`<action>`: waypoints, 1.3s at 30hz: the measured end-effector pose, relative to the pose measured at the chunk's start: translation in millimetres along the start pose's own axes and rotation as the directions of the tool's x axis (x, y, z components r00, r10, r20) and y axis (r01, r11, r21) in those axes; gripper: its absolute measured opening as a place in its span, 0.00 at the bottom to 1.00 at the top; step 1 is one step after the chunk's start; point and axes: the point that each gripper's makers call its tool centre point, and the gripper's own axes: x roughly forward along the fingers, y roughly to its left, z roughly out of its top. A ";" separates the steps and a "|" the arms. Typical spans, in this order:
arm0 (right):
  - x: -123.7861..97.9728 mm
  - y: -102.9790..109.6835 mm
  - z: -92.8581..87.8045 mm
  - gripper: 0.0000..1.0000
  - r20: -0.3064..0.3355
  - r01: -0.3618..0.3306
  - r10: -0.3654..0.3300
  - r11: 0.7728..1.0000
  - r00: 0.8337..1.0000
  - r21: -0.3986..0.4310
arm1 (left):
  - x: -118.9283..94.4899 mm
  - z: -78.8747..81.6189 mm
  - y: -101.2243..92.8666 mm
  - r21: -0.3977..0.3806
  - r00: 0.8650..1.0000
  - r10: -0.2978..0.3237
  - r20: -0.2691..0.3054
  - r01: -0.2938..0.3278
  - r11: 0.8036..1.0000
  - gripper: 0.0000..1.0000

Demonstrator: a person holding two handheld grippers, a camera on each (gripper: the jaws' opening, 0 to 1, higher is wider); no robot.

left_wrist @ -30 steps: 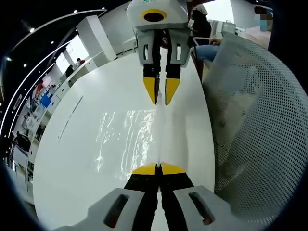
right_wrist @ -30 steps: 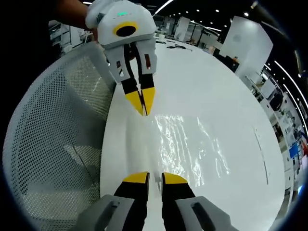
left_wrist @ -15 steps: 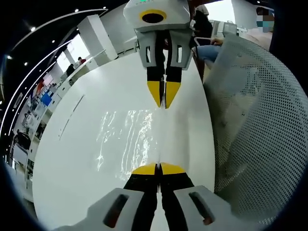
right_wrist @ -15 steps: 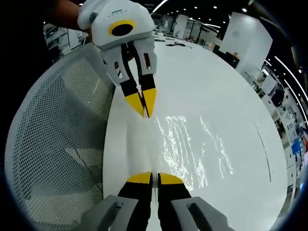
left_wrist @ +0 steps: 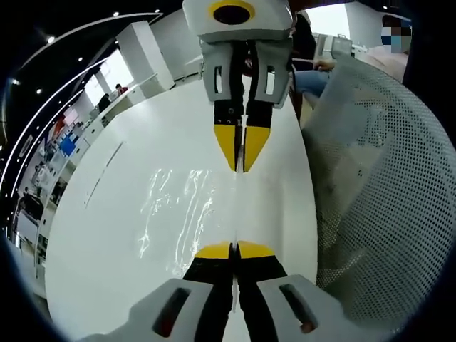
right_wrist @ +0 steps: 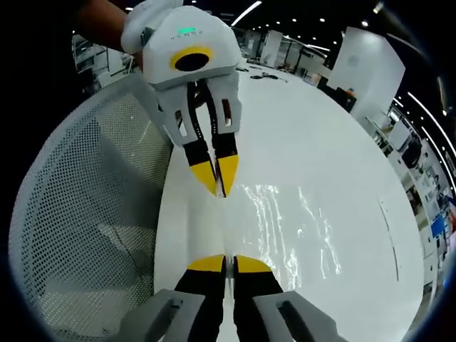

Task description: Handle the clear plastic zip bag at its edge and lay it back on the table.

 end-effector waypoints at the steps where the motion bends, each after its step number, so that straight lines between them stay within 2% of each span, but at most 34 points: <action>1: -0.3 -0.6 0.1 0.00 0.002 0.002 -0.002 1.000 1.000 -0.003 | 0.0 0.1 0.0 0.002 1.000 0.000 0.002 0.000 1.000 0.00; 4: -0.9 -2.5 0.3 0.00 0.003 0.010 -0.010 1.000 1.000 -0.002 | 1.2 -1.5 -3.2 -0.050 1.000 -0.019 -0.001 0.018 0.999 0.00; 7: 0.0 -2.6 -1.8 0.00 -0.015 0.013 -0.013 1.000 1.000 -0.027 | 2.0 -2.2 -2.4 -0.058 1.000 -0.010 -0.012 0.009 0.998 0.00; 13: -1.0 -6.1 -8.6 0.00 -0.035 0.019 -0.019 1.000 0.999 0.001 | 1.8 -2.5 1.5 -0.082 1.000 0.000 -0.028 -0.002 0.997 0.00; 16: -2.5 -6.0 -14.2 0.00 -0.057 0.017 -0.017 1.000 0.998 -0.003 | 2.9 -5.1 3.1 -0.094 0.999 0.001 -0.037 -0.004 0.996 0.00; 17: -3.6 -6.5 -20.6 0.00 -0.081 0.020 -0.020 1.000 0.996 -0.007 | 3.0 -7.0 3.4 -0.097 0.999 0.001 -0.044 -0.005 0.995 0.00; 18: -4.3 -5.0 -18.7 0.00 -0.063 0.015 -0.015 1.000 0.998 -0.008 | 3.0 -3.9 1.0 -0.102 1.000 -0.012 -0.020 0.010 0.995 0.00; 19: -5.4 -5.2 -17.7 0.00 -0.055 0.015 -0.015 1.000 0.998 0.003 | 1.8 -5.5 1.1 -0.105 0.999 -0.008 -0.034 0.004 0.994 0.00; 22: -5.7 -6.2 -20.8 0.00 -0.076 0.020 -0.021 1.000 0.997 -0.019 | 1.8 -0.5 0.7 -0.100 0.999 -0.008 -0.034 0.005 0.995 0.00; 26: -9.1 -7.0 -20.9 0.00 -0.064 0.017 -0.015 0.999 0.998 0.039 | 1.5 2.3 -1.4 -0.092 0.999 -0.020 -0.031 0.017 0.996 0.00; 28: -10.1 -4.6 -20.5 0.00 -0.052 0.007 -0.003 0.997 0.999 0.073 | 0.6 4.1 -0.3 -0.049 1.000 -0.003 -0.028 0.002 0.999 0.00; 30: -9.4 -3.9 -22.6 0.00 -0.056 0.011 -0.007 0.998 0.998 0.067 | 1.5 5.1 -2.6 -0.038 1.000 -0.010 -0.023 0.009 0.999 0.00; 32: -8.8 -0.8 -23.5 0.00 -0.061 0.006 -0.002 0.998 0.998 0.062 | 2.4 5.2 -0.3 0.011 1.000 0.006 -0.022 -0.005 1.000 0.00; 34: -8.7 -0.4 -20.5 0.01 -0.050 0.011 -0.009 0.999 0.999 0.036 | 3.0 6.7 -0.9 0.029 1.000 0.008 -0.013 -0.007 1.000 0.00; 39: -9.0 -0.3 -8.4 0.05 -0.019 0.007 -0.006 0.999 1.000 0.051 | 4.6 10.9 0.3 0.055 1.000 0.013 -0.004 -0.013 0.998 0.00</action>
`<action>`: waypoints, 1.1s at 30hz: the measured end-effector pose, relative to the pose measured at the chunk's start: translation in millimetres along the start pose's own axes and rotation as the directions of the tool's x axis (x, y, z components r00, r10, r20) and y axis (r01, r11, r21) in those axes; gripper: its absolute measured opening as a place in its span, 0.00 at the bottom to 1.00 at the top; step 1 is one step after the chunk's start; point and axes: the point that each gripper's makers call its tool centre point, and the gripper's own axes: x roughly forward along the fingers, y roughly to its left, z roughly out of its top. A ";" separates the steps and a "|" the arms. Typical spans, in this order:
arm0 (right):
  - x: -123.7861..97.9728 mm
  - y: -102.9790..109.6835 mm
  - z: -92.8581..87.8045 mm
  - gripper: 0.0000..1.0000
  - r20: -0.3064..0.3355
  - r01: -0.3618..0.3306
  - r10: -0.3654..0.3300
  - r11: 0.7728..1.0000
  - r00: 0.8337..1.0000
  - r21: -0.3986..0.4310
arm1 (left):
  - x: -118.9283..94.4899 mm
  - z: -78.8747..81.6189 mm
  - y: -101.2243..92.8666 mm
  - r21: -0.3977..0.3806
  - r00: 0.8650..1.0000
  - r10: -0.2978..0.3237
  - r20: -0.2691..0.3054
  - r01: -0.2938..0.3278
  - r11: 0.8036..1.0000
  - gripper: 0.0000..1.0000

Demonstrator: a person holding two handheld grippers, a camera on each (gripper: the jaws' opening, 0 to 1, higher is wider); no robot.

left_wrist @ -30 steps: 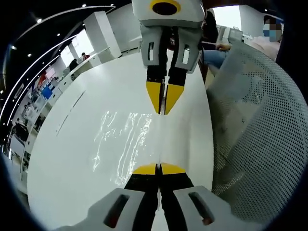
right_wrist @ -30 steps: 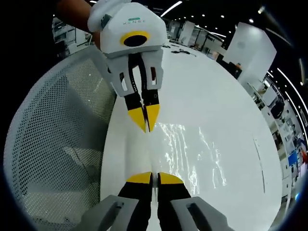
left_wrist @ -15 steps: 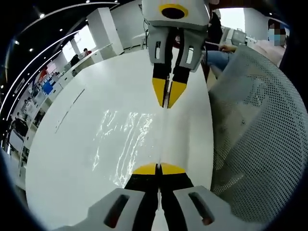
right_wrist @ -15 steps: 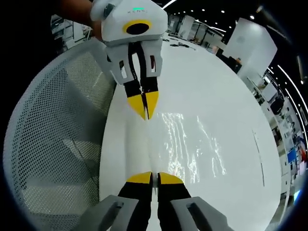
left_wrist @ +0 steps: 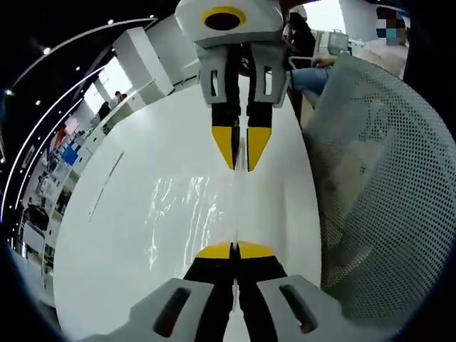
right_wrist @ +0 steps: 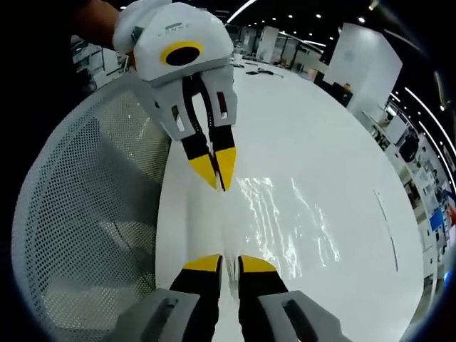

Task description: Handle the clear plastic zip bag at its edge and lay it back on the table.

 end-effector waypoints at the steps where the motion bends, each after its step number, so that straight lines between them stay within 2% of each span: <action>1: -0.7 -0.4 2.9 0.06 0.007 0.000 0.000 1.000 1.000 -0.002 | 0.1 0.5 0.4 0.005 1.000 0.001 0.001 -0.001 1.000 0.00; 8: -11.0 -8.5 22.0 0.06 0.059 0.018 -0.018 1.000 0.998 0.004 | -2.1 1.5 5.5 0.031 1.000 0.027 0.008 -0.027 0.999 0.00; 13: -13.3 -16.9 24.3 0.06 0.065 0.042 -0.042 0.999 0.997 -0.005 | -3.5 2.0 6.8 0.037 0.999 0.035 0.007 -0.035 0.999 0.00; 16: -13.5 -21.9 30.1 0.06 0.087 0.057 -0.058 0.998 0.995 0.022 | -3.0 3.0 7.2 0.047 0.999 0.039 0.011 -0.039 0.998 0.00; 23: -3.7 -17.8 24.7 0.06 0.047 0.033 -0.035 0.999 0.998 0.024 | -2.7 6.4 8.3 0.056 0.999 0.041 0.015 -0.041 0.998 0.00; 33: 9.4 -9.9 21.0 0.03 0.025 0.000 -0.001 0.999 1.000 0.046 | -0.4 10.0 10.6 0.069 0.998 0.036 0.045 -0.039 0.997 0.00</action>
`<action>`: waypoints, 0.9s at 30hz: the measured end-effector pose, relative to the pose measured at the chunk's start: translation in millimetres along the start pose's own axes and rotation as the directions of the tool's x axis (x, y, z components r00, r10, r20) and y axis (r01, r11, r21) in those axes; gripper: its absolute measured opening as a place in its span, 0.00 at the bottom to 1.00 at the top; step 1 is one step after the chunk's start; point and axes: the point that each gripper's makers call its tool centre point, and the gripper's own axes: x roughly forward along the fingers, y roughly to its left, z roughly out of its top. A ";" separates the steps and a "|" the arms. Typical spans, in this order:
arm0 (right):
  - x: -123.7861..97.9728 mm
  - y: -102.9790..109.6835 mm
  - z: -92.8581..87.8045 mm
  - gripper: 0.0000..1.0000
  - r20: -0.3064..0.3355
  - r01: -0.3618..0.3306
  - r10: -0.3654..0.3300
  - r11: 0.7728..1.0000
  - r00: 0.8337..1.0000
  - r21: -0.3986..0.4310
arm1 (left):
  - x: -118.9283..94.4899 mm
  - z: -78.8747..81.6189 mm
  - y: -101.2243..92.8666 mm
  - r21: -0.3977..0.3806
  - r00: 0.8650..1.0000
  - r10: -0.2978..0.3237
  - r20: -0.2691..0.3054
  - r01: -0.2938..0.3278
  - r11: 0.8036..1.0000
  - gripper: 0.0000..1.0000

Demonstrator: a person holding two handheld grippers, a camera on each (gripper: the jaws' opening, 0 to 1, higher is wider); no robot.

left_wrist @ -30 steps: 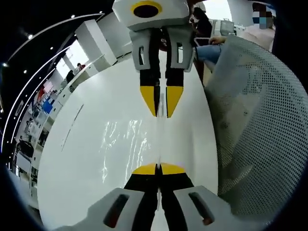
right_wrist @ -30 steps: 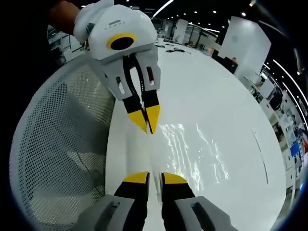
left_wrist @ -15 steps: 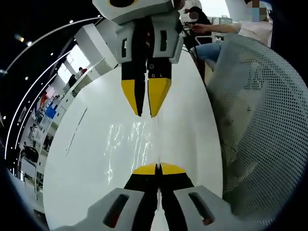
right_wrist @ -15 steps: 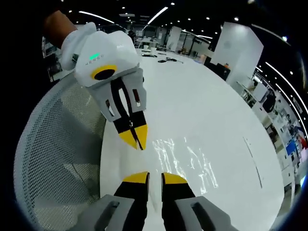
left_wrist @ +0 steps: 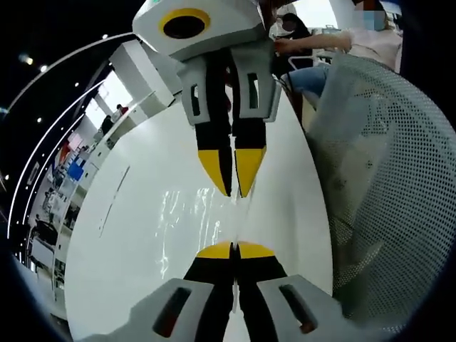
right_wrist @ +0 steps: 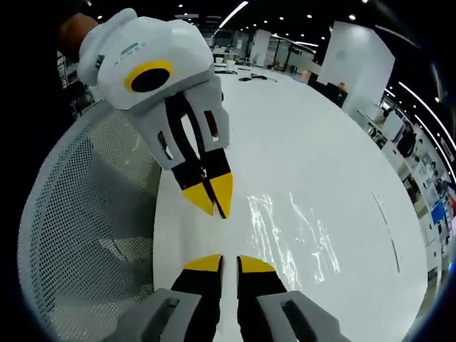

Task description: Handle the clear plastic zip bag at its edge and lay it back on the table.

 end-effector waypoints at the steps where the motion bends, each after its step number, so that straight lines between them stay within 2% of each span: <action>1: 2.0 1.2 -0.8 0.02 -0.008 -0.005 0.005 1.000 1.000 0.009 | -0.2 0.8 -0.4 -0.008 1.000 -0.002 0.006 0.002 1.000 0.00; 5: 4.9 3.9 -0.5 0.00 -0.017 -0.013 0.014 1.000 1.000 0.018 | -1.8 0.1 1.8 -0.015 1.000 0.003 0.019 -0.003 1.000 0.00; 7: 5.4 5.4 1.0 0.00 -0.022 -0.010 0.010 1.000 1.000 0.002 | -3.3 -0.3 0.7 -0.046 1.000 -0.008 0.026 0.009 0.999 0.00; 10: 6.3 5.2 0.7 0.00 -0.029 -0.016 0.016 1.000 0.999 0.010 | -6.2 1.1 1.6 -0.039 0.999 -0.007 0.044 0.009 0.999 0.00; 13: 7.7 5.1 -0.9 0.00 -0.049 -0.016 0.016 1.000 0.999 0.017 | -8.1 2.8 -0.6 -0.033 0.998 -0.020 0.056 0.022 0.999 0.05; 17: 9.8 4.6 -3.8 0.00 -0.069 -0.023 0.025 0.999 0.997 0.033 | -11.5 7.6 -2.8 -0.026 0.996 -0.032 0.079 0.034 0.999 0.07; 21: 10.9 5.5 -4.5 0.00 -0.085 -0.022 0.027 0.998 0.996 0.065 | -13.3 10.2 -3.9 0.001 0.996 -0.029 0.089 0.029 1.000 0.09; 24: 11.6 4.7 -5.4 0.00 -0.096 -0.020 0.030 0.995 0.995 0.101 | -15.7 14.0 -6.0 0.076 0.994 -0.029 0.104 0.021 0.997 0.13; 27: 12.6 2.8 -4.8 0.00 -0.100 -0.021 0.033 0.993 0.994 0.115 | -16.1 12.5 -8.0 0.110 0.996 -0.026 0.090 0.016 0.994 0.15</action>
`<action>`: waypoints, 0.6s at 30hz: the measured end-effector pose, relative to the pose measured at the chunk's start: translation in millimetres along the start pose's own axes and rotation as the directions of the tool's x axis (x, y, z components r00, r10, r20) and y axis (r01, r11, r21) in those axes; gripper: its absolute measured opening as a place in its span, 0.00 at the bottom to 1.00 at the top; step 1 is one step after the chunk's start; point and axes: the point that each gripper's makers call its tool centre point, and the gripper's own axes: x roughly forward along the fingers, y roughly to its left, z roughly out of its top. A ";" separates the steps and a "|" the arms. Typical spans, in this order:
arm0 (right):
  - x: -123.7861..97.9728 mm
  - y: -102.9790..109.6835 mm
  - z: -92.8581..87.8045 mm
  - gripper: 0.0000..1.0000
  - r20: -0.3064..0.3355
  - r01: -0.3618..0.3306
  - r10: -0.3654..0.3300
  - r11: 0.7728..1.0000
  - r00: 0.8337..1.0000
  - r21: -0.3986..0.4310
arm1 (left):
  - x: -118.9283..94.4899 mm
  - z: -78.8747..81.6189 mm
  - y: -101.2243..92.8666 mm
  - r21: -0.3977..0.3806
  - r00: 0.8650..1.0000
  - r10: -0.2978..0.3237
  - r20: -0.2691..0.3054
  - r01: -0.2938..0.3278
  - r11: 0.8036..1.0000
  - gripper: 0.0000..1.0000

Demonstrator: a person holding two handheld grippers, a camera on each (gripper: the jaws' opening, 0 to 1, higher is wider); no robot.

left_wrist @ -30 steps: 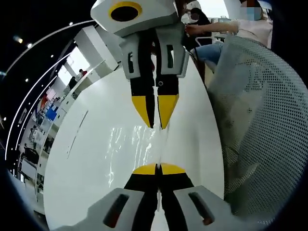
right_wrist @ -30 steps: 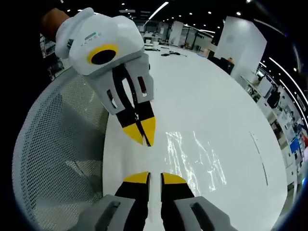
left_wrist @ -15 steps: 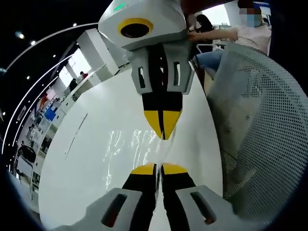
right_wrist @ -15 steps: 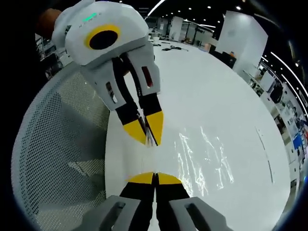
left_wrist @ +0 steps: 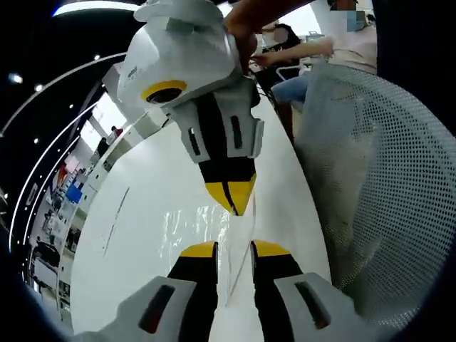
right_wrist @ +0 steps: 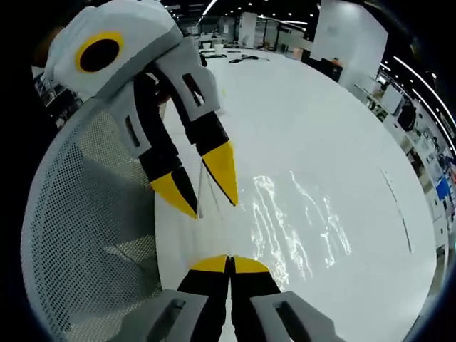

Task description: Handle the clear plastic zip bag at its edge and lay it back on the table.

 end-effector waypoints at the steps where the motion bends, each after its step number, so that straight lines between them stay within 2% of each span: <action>1: 1.0 -3.3 -0.1 0.00 -0.003 0.001 -0.001 1.000 1.000 0.007 | -0.7 1.7 -0.1 0.008 1.000 0.004 0.009 -0.004 1.000 0.14; 7: 1.5 -4.9 1.1 0.00 -0.018 0.003 -0.002 0.999 1.000 0.042 | -1.4 4.2 -4.3 0.064 1.000 -0.008 0.014 0.007 0.998 0.09; 13: 2.1 -7.0 3.5 0.00 -0.030 0.008 -0.007 0.999 1.000 0.032 | -0.6 2.5 -4.0 0.106 1.000 -0.005 0.002 0.005 0.994 0.04; 18: 3.5 -8.7 3.3 0.00 -0.037 0.007 -0.003 0.996 0.999 0.088 | -3.8 3.3 4.9 0.130 0.999 0.042 -0.001 -0.042 0.991 0.12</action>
